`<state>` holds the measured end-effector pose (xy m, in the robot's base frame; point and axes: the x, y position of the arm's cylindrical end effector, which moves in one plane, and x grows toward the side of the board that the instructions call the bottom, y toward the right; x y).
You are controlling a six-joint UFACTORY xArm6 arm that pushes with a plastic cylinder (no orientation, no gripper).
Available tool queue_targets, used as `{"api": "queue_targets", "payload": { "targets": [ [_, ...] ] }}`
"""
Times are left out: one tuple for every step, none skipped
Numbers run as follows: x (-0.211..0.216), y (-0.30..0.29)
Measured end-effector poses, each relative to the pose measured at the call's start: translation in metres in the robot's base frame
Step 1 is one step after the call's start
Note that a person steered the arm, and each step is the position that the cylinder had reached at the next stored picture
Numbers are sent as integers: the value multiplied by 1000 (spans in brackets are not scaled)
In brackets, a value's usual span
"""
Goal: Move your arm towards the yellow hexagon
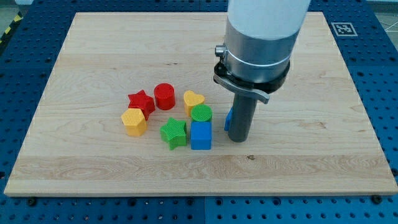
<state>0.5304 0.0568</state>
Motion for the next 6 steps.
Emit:
{"api": "queue_targets", "payload": {
  "targets": [
    [10, -1],
    [48, 17],
    [60, -43],
    [75, -125],
    [43, -152],
    [8, -150]
  ]
}}
